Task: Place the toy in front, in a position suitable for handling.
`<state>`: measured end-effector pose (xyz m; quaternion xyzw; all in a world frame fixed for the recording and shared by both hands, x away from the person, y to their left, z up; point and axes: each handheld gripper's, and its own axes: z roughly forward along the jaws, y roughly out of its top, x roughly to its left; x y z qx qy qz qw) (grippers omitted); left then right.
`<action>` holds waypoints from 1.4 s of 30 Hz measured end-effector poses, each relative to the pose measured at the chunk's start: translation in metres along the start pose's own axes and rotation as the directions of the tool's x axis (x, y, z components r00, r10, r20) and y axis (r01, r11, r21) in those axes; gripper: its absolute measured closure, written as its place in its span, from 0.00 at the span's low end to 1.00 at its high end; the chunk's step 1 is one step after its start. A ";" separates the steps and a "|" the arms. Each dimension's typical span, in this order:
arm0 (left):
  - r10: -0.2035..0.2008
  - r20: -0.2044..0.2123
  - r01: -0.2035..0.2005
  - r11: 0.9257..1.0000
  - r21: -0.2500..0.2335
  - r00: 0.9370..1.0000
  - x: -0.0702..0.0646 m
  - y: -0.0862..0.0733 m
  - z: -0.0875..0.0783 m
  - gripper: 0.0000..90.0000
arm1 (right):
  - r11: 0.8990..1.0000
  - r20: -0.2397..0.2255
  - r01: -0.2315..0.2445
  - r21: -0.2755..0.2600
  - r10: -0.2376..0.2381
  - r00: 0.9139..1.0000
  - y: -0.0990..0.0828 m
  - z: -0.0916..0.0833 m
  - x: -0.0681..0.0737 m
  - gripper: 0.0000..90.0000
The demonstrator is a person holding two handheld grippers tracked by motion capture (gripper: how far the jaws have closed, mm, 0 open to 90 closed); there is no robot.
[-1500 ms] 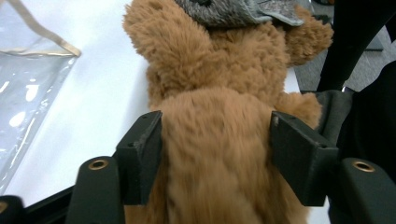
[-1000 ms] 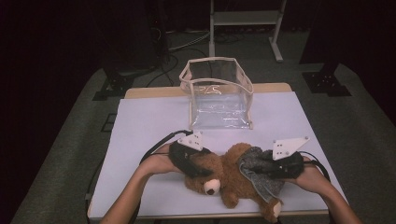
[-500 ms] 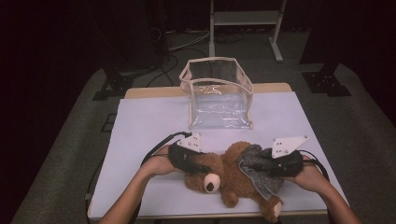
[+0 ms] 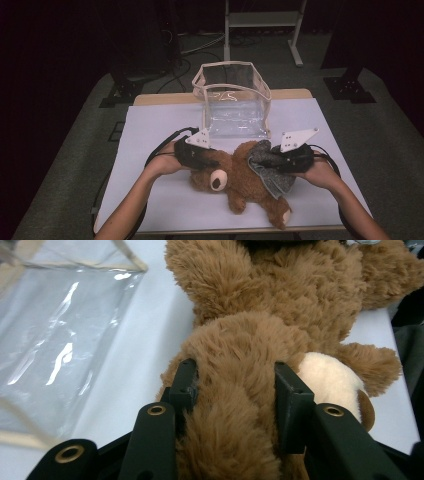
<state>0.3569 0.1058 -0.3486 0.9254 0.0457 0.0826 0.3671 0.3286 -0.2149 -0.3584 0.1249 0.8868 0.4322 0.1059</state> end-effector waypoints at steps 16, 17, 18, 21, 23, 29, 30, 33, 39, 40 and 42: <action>0.063 -0.006 -0.063 0.998 -0.029 0.998 -0.055 -0.021 -0.005 0.61 | 0.999 -0.055 0.047 0.006 -0.047 0.997 -0.005 -0.011 0.032 0.80; 0.065 -0.004 -0.065 0.997 -0.032 0.998 -0.056 -0.022 -0.006 0.61 | 0.999 -0.050 0.042 0.003 -0.042 0.998 -0.004 -0.015 0.030 0.80; 0.071 -0.003 -0.072 0.997 -0.033 0.997 -0.057 -0.023 -0.006 0.61 | 0.999 -0.042 0.041 -0.004 -0.041 0.998 -0.003 -0.018 0.026 0.80; 0.071 0.008 -0.071 0.996 -0.050 0.997 -0.058 -0.026 -0.006 0.61 | 0.999 -0.034 0.014 -0.033 -0.016 0.999 0.001 -0.022 0.014 0.80; 0.070 0.011 -0.069 0.996 -0.052 0.997 -0.058 -0.026 -0.006 0.61 | 1.000 -0.041 -0.001 -0.025 0.000 0.999 0.003 -0.018 0.007 0.80; 0.055 0.041 -0.053 0.997 -0.062 0.998 -0.058 -0.027 -0.011 0.55 | 1.000 -0.098 -0.026 0.010 0.026 0.995 -0.003 0.002 0.011 0.80; 0.048 0.050 -0.045 0.997 -0.065 0.998 -0.057 -0.025 -0.013 0.53 | 1.000 -0.101 -0.030 0.004 0.030 0.994 -0.005 0.002 0.013 0.80; 0.042 0.056 -0.039 0.997 -0.066 0.998 -0.056 -0.017 -0.017 0.48 | 1.000 -0.097 -0.011 0.003 0.012 0.995 -0.009 0.001 0.022 0.81; 0.079 0.109 -0.074 0.996 -0.048 0.991 -0.058 0.013 -0.001 0.45 | 0.999 -0.095 0.030 -0.017 -0.031 0.995 -0.011 0.000 0.039 0.81; 0.093 0.117 -0.089 0.995 -0.041 0.989 -0.058 0.020 0.004 0.45 | 0.999 -0.091 0.035 -0.018 -0.037 0.995 -0.011 0.000 0.041 0.81; 0.105 0.128 -0.102 0.994 -0.029 0.986 -0.058 0.029 0.012 0.44 | 0.999 -0.087 0.047 -0.022 -0.049 0.995 -0.012 -0.001 0.045 0.81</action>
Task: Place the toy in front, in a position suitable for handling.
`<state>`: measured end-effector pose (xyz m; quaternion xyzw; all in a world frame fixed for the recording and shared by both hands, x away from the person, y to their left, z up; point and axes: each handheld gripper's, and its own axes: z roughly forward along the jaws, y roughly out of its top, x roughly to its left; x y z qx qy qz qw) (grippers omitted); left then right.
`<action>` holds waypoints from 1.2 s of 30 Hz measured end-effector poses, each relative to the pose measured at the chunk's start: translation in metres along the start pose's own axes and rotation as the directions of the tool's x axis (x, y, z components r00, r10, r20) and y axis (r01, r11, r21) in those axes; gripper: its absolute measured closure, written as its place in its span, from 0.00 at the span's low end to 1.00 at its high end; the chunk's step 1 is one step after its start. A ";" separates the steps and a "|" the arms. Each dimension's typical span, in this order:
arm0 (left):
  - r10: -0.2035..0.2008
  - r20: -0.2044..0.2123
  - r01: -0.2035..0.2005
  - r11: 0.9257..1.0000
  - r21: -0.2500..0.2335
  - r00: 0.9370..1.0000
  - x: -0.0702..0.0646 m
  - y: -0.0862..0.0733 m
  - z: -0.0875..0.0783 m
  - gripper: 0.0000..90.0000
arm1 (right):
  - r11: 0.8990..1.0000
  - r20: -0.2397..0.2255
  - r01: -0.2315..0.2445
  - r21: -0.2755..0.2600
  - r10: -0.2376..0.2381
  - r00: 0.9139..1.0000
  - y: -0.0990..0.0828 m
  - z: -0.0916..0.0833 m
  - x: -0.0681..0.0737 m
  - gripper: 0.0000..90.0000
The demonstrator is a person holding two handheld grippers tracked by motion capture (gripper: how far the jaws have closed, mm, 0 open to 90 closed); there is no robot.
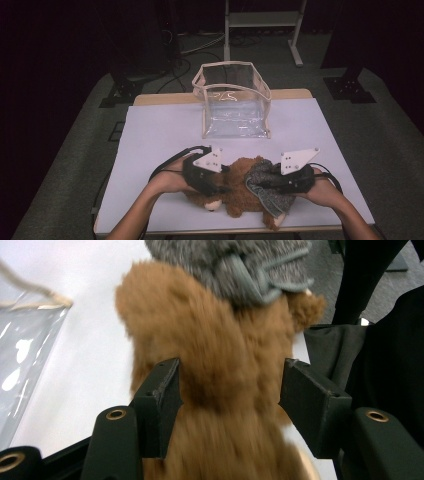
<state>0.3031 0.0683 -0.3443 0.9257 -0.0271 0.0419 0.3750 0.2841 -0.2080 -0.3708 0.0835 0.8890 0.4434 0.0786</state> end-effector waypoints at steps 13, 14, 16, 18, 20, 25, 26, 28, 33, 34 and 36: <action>-0.044 -0.041 0.046 0.998 0.051 0.998 0.017 0.014 0.014 0.42 | 1.000 -0.003 0.029 -0.004 -0.029 1.000 -0.003 0.000 0.008 0.81; -0.048 -0.035 0.049 0.998 0.046 0.998 0.018 0.015 0.015 0.43 | 1.000 -0.003 0.028 -0.004 -0.028 1.000 -0.003 0.000 0.008 0.81; -0.044 -0.018 0.045 0.998 0.054 0.999 0.019 0.017 0.020 0.45 | 1.000 -0.004 0.027 -0.006 -0.028 1.000 -0.004 0.000 0.008 0.81; -0.022 -0.005 0.022 0.996 0.082 1.000 0.018 0.019 0.027 0.51 | 1.000 -0.007 0.029 -0.003 -0.029 1.000 -0.003 0.000 0.007 0.81; -0.012 0.001 0.011 0.997 0.080 1.000 0.017 0.019 0.027 0.60 | 0.999 -0.011 0.043 0.017 -0.043 0.999 -0.002 -0.002 0.007 0.81; 0.003 -0.025 -0.001 0.997 0.073 1.000 0.013 0.017 0.019 0.68 | 0.997 -0.005 0.069 0.045 -0.069 0.998 0.004 -0.016 0.004 0.81; -0.006 -0.026 0.007 0.998 0.063 1.000 0.012 0.015 0.018 0.68 | 0.997 -0.002 0.067 0.042 -0.067 0.998 0.004 -0.019 0.003 0.80; -0.016 -0.027 0.017 0.999 0.046 1.000 0.011 0.011 0.016 0.68 | 0.998 0.005 0.056 0.035 -0.056 0.998 0.003 -0.022 0.000 0.80; -0.028 -0.033 0.029 0.999 0.026 0.999 0.010 0.003 0.010 0.69 | 0.999 0.012 0.033 0.018 -0.033 0.999 0.001 -0.027 -0.007 0.80; -0.031 -0.034 0.032 0.999 0.024 0.999 0.009 0.002 0.009 0.69 | 1.000 0.013 0.025 0.014 -0.025 1.000 0.001 -0.027 -0.009 0.80; -0.038 -0.036 0.039 0.999 0.024 0.999 0.009 0.001 0.009 0.69 | 1.000 0.021 0.016 0.014 -0.016 1.000 0.002 -0.029 -0.014 0.80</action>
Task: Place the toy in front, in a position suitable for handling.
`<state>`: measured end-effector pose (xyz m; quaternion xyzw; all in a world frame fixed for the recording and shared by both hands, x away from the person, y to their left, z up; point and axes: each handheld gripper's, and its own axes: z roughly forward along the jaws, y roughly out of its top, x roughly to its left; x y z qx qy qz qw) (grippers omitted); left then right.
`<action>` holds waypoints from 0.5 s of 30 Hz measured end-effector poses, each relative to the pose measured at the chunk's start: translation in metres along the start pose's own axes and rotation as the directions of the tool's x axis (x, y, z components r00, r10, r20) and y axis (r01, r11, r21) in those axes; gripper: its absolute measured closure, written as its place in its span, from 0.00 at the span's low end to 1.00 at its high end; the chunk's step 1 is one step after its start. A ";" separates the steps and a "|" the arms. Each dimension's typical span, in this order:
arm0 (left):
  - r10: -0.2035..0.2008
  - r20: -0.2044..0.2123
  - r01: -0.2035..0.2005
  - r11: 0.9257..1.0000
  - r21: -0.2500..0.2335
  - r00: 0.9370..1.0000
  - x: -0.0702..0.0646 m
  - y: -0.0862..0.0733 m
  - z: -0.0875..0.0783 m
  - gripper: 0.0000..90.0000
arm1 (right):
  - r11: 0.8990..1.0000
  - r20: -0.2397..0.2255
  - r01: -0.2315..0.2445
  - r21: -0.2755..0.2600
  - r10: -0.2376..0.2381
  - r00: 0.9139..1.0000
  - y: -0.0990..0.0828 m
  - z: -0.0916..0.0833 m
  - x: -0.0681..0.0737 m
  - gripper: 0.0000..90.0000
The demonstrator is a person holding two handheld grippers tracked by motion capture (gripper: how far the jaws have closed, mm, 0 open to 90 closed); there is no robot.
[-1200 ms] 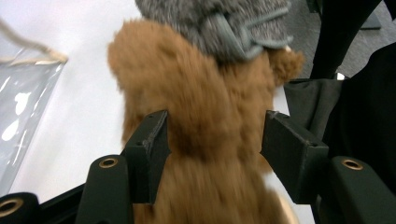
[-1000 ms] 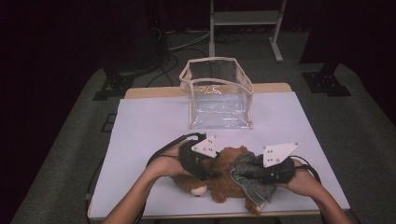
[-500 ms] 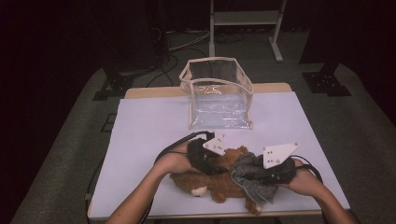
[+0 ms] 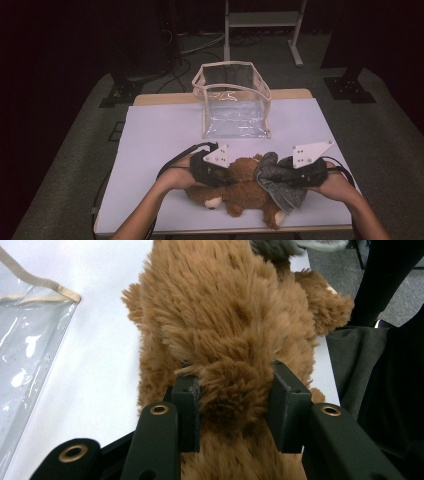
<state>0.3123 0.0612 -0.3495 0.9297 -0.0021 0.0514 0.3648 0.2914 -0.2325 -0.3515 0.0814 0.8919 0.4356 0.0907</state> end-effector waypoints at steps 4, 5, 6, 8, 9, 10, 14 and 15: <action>0.005 -0.001 -0.005 1.000 0.007 1.000 0.000 -0.002 0.000 0.69 | 1.000 0.021 -0.026 -0.002 0.026 0.999 -0.001 -0.002 -0.009 0.80; 0.007 0.000 -0.007 1.000 0.008 1.000 0.000 -0.002 -0.001 0.69 | 1.000 0.025 -0.029 -0.001 0.029 0.999 -0.001 -0.002 -0.010 0.80; 0.008 0.002 -0.008 1.000 0.010 1.000 0.000 -0.002 -0.001 0.69 | 1.000 0.026 -0.029 0.000 0.029 0.999 -0.001 -0.002 -0.011 0.80; 0.003 0.003 -0.003 1.000 0.007 1.000 -0.001 -0.002 -0.001 0.69 | 1.000 0.025 -0.028 -0.003 0.028 0.999 0.001 -0.001 -0.011 0.80; 0.009 0.004 -0.009 1.000 0.012 1.000 -0.001 -0.002 -0.001 0.69 | 1.000 0.024 -0.023 0.000 0.023 0.999 0.003 0.000 -0.011 0.80; 0.006 0.003 -0.006 1.000 0.013 1.000 -0.001 -0.002 -0.001 0.69 | 1.000 0.021 -0.015 0.002 0.015 1.000 0.006 0.002 -0.011 0.80; 0.011 -0.003 -0.011 1.000 0.027 1.000 -0.002 -0.001 0.000 0.66 | 1.000 -0.018 0.029 0.005 -0.028 0.999 0.023 0.016 -0.006 0.80; 0.011 -0.001 -0.011 1.000 0.023 1.000 -0.003 -0.001 0.000 0.65 | 0.999 -0.029 0.046 0.018 -0.045 0.999 0.027 0.023 -0.004 0.80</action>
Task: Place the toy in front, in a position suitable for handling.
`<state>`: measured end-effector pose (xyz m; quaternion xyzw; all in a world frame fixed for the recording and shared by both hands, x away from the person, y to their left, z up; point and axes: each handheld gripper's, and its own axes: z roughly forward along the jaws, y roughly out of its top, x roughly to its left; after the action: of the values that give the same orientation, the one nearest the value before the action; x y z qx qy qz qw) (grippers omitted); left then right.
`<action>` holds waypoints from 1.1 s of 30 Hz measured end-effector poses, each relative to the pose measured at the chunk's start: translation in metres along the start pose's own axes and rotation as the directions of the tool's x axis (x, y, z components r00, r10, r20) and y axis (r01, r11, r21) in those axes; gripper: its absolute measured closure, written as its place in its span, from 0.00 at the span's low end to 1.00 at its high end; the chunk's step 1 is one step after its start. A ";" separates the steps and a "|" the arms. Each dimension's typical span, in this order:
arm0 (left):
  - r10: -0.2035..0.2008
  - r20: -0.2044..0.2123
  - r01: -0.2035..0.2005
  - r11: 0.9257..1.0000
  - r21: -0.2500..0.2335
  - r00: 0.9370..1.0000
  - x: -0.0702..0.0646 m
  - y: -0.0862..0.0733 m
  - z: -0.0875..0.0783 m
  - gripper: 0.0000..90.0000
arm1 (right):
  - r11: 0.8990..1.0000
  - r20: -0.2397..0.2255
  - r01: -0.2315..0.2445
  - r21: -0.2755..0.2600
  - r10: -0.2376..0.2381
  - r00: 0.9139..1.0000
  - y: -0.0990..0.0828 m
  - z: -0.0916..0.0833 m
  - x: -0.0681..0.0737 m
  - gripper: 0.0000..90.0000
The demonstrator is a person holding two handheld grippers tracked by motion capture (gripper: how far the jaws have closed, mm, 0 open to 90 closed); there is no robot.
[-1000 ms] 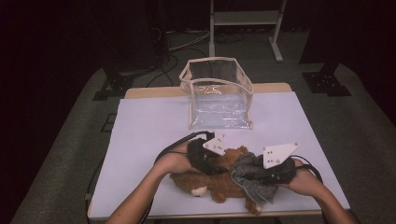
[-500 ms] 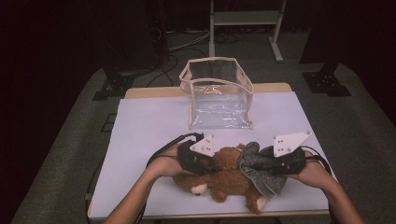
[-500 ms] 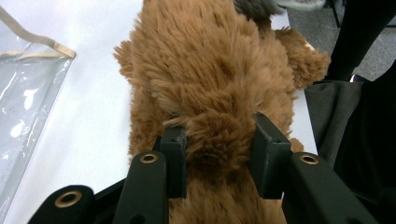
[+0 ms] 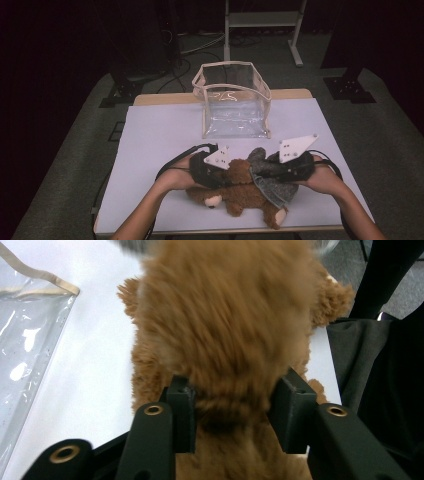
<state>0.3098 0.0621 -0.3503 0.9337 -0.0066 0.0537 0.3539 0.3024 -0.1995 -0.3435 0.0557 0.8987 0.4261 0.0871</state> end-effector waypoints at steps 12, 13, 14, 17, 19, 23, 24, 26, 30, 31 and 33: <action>0.035 -0.011 -0.035 0.999 -0.017 0.999 -0.003 0.007 -0.002 0.54 | 0.998 -0.027 -0.045 0.049 0.047 0.999 -0.010 0.018 0.001 0.81; 0.041 -0.014 -0.041 0.999 -0.020 0.999 -0.003 0.009 -0.002 0.53 | 0.998 -0.029 -0.042 0.051 0.044 0.999 -0.010 0.018 0.000 0.81; 0.052 -0.020 -0.052 0.998 -0.022 0.998 -0.004 0.012 -0.002 0.52 | 0.998 -0.029 -0.042 0.050 0.044 0.999 -0.009 0.019 0.000 0.81; 0.087 -0.033 -0.088 0.996 -0.021 0.996 -0.006 0.018 -0.002 0.48 | 0.997 -0.032 -0.050 0.051 0.052 0.998 -0.010 0.019 0.000 0.81; 0.109 -0.039 -0.110 0.994 -0.021 0.993 -0.006 0.021 -0.003 0.48 | 0.997 -0.035 -0.055 0.046 0.057 0.998 -0.011 0.019 0.001 0.81; 0.123 -0.042 -0.125 0.991 -0.042 0.991 -0.007 0.021 -0.003 0.57 | 0.997 -0.038 -0.063 0.039 0.064 0.997 -0.012 0.019 0.001 0.81; 0.126 -0.042 -0.127 0.991 -0.038 0.991 -0.007 0.021 -0.005 0.61 | 0.997 -0.039 -0.062 0.040 0.064 0.997 -0.012 0.019 0.001 0.81; 0.119 -0.050 -0.121 0.992 -0.042 0.992 -0.006 0.019 -0.008 0.67 | 0.997 -0.039 -0.063 0.043 0.065 0.997 -0.012 0.019 0.001 0.81; 0.074 -0.058 -0.078 0.994 -0.074 0.996 -0.003 0.009 -0.015 0.68 | 0.997 -0.038 -0.060 0.048 0.062 0.997 -0.012 0.020 0.001 0.81; 0.065 -0.055 -0.069 0.995 -0.078 0.996 -0.002 0.007 -0.017 0.68 | 0.997 -0.038 -0.061 0.049 0.062 0.997 -0.012 0.020 0.001 0.81; 0.042 -0.048 -0.046 0.994 -0.095 0.998 -0.001 0.001 -0.019 0.68 | 0.997 -0.037 -0.059 0.050 0.061 0.997 -0.011 0.020 0.002 0.81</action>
<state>0.3067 0.0735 -0.3359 0.9138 -0.0215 0.0827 0.3971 0.3045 -0.1912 -0.3646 0.0765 0.9084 0.4074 0.0555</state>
